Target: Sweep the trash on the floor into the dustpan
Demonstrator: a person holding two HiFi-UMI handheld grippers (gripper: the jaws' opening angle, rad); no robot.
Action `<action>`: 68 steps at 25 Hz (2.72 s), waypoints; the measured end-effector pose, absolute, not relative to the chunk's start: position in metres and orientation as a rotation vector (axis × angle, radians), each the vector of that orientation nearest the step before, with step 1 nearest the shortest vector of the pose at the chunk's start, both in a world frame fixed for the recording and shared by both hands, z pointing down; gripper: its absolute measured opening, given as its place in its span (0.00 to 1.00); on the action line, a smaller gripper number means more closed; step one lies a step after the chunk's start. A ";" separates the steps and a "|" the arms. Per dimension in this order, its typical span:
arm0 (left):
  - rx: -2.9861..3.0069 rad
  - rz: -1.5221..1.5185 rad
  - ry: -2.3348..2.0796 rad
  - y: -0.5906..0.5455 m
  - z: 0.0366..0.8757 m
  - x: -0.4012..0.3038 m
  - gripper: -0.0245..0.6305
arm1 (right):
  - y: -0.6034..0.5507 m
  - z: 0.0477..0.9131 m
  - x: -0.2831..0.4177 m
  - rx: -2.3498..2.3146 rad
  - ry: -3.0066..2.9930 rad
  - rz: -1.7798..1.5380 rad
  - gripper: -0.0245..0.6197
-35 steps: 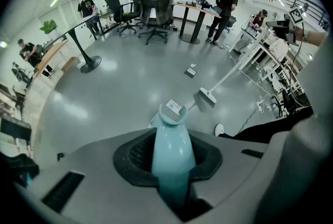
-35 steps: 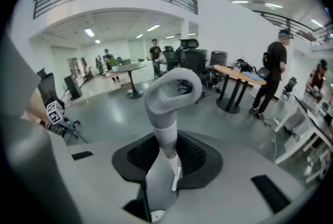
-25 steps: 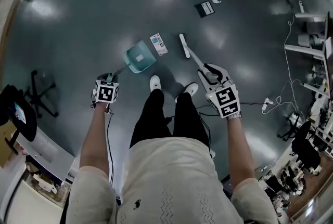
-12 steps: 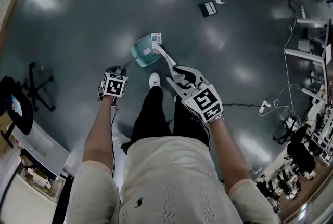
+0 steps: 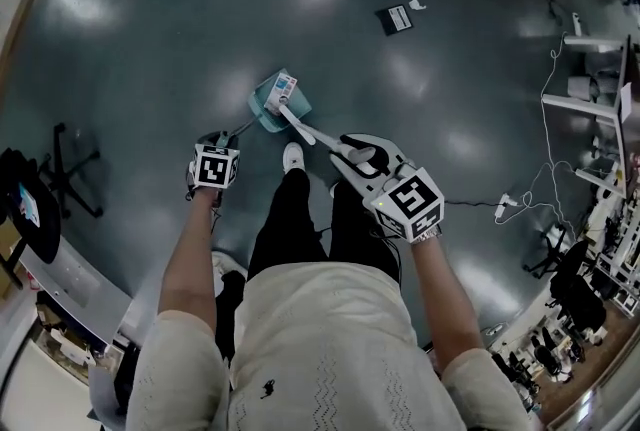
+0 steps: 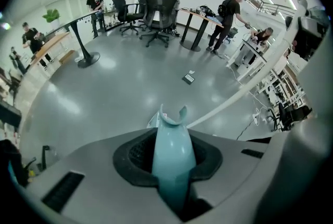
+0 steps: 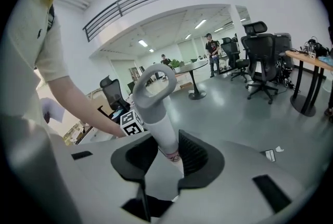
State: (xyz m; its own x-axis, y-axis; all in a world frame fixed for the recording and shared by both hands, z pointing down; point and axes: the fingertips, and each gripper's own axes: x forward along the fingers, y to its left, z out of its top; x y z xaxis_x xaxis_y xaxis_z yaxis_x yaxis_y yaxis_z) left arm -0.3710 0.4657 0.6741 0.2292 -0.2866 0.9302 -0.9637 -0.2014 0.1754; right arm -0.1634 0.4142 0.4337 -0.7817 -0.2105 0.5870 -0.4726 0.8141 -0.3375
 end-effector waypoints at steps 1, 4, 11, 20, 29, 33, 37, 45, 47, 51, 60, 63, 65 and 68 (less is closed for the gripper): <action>1.642 0.991 -1.191 0.466 0.671 -0.372 0.18 | 0.408 0.429 -0.155 0.528 -2.456 0.665 0.24; 1.617 0.931 -1.210 0.465 0.664 -0.370 0.18 | 0.385 0.414 -0.118 0.660 -2.446 0.720 0.24; 1.658 0.862 -1.224 0.425 0.656 -0.339 0.18 | 0.316 0.378 -0.003 1.036 -2.417 0.808 0.22; 1.708 0.887 -1.218 0.329 0.636 -0.263 0.18 | 0.216 0.342 0.154 1.315 -2.345 0.749 0.22; 1.797 0.994 -1.146 0.187 0.625 -0.206 0.18 | 0.087 0.338 0.283 1.505 -2.205 0.615 0.23; 1.863 1.001 -1.102 0.113 0.608 -0.189 0.18 | 0.045 0.336 0.334 1.564 -2.128 0.598 0.23; 1.924 1.008 -1.058 0.039 0.596 -0.192 0.18 | -0.003 0.343 0.370 1.709 -2.049 0.632 0.23; 2.080 1.313 -0.781 -0.103 0.619 -0.175 0.18 | -0.095 0.389 0.414 1.906 -1.877 0.660 0.22; 2.098 1.381 -0.716 -0.124 0.634 -0.165 0.18 | -0.113 0.405 0.404 1.904 -1.855 0.659 0.22; 2.084 1.411 -0.683 -0.148 0.657 -0.150 0.18 | -0.133 0.449 0.335 1.779 -1.901 0.658 0.22; 2.075 1.310 -0.710 -0.162 0.681 -0.101 0.18 | -0.122 0.479 0.164 1.267 -2.121 0.640 0.22; 2.065 1.299 -0.701 -0.162 0.686 -0.097 0.18 | -0.120 0.471 0.128 1.213 -2.182 0.665 0.23; 2.073 1.302 -0.692 -0.164 0.684 -0.096 0.18 | -0.124 0.461 0.115 1.236 -2.225 0.702 0.23; 2.086 1.306 -0.684 -0.164 0.681 -0.102 0.18 | -0.132 0.451 0.115 1.337 -2.240 0.771 0.23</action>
